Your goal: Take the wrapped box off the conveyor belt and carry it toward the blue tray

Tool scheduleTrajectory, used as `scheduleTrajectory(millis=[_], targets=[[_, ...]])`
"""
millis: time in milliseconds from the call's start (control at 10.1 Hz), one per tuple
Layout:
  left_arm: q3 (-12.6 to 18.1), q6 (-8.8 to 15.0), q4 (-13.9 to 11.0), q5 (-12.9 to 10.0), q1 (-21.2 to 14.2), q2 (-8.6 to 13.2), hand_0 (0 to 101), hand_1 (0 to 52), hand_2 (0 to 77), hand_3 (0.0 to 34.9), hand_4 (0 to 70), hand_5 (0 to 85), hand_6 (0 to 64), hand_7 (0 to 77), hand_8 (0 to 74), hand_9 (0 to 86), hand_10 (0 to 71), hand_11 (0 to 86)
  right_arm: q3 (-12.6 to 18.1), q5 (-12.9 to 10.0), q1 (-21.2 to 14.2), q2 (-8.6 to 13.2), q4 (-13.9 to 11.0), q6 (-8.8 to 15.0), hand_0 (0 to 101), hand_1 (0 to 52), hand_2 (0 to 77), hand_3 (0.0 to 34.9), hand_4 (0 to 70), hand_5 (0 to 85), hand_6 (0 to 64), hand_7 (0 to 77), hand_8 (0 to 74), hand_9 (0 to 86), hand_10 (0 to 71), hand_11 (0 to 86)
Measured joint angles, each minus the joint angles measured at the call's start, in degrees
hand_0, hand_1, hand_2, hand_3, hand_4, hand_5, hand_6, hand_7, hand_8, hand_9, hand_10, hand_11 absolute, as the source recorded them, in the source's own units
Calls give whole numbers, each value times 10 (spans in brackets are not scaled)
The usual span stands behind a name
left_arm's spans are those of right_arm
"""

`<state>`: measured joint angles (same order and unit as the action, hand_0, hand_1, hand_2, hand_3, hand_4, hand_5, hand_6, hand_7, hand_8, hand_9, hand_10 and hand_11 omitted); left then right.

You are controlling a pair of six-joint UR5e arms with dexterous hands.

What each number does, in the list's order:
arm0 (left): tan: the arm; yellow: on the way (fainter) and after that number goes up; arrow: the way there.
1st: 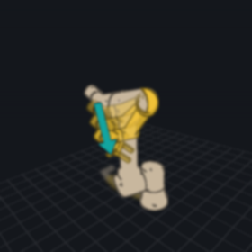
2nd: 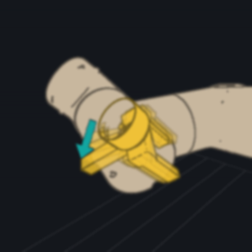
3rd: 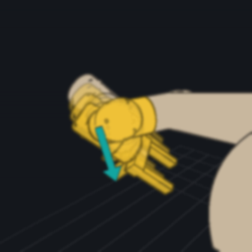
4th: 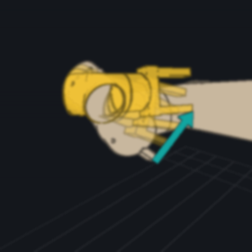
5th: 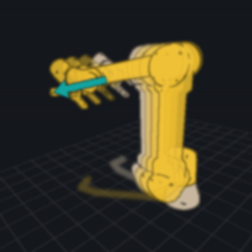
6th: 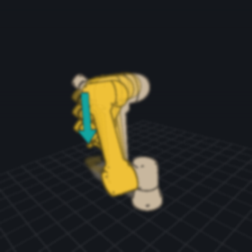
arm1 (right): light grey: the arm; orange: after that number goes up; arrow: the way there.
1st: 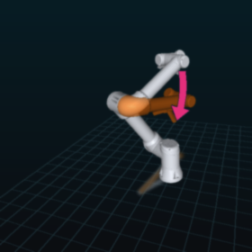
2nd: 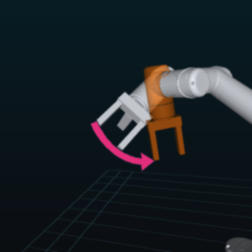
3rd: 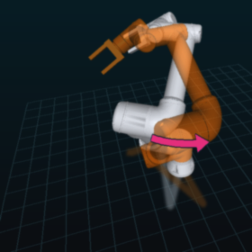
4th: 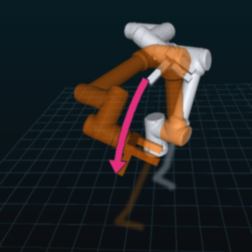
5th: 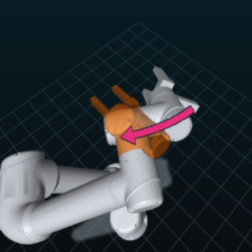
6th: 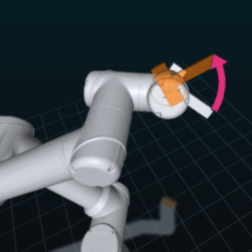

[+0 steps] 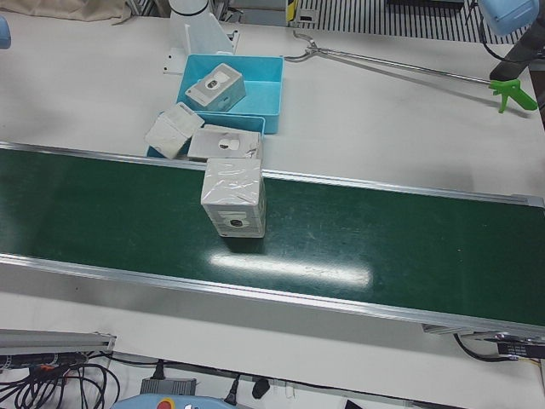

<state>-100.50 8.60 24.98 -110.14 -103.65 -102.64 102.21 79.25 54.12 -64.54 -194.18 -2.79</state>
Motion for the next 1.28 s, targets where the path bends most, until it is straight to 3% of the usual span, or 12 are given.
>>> scheduleTrajectory(millis=[198,296,691,889,1185,1284], targets=[[0,0,0,0,0,0,0,0,5,0,0,11,0,5,5,0,0,5,-5,-5,-5,6,0,1,483,136,185,26,202,169,98,256,22,44,0,16],[0,0,0,0,0,0,0,0,11,0,0,11,0,5,5,0,5,0,-11,-6,-7,11,0,1,484,158,175,26,202,164,98,256,27,44,0,16],[0,0,0,0,0,0,0,0,11,0,0,11,0,5,5,0,5,0,-18,-7,-8,19,-1,-1,485,158,175,31,202,164,98,256,27,49,0,16],[0,0,0,0,0,0,0,0,11,0,0,11,0,5,5,0,5,5,-14,-7,-6,9,0,-6,485,158,164,13,180,158,98,235,16,49,0,16],[0,0,0,0,0,0,0,0,5,0,0,11,0,5,5,0,5,0,-10,-5,6,-22,5,-14,485,153,147,16,180,164,87,207,16,44,0,16],[0,0,0,0,0,0,0,0,11,0,0,11,0,5,5,0,5,5,-5,-4,11,-31,6,-15,485,153,136,1,164,164,76,202,16,38,0,16]])
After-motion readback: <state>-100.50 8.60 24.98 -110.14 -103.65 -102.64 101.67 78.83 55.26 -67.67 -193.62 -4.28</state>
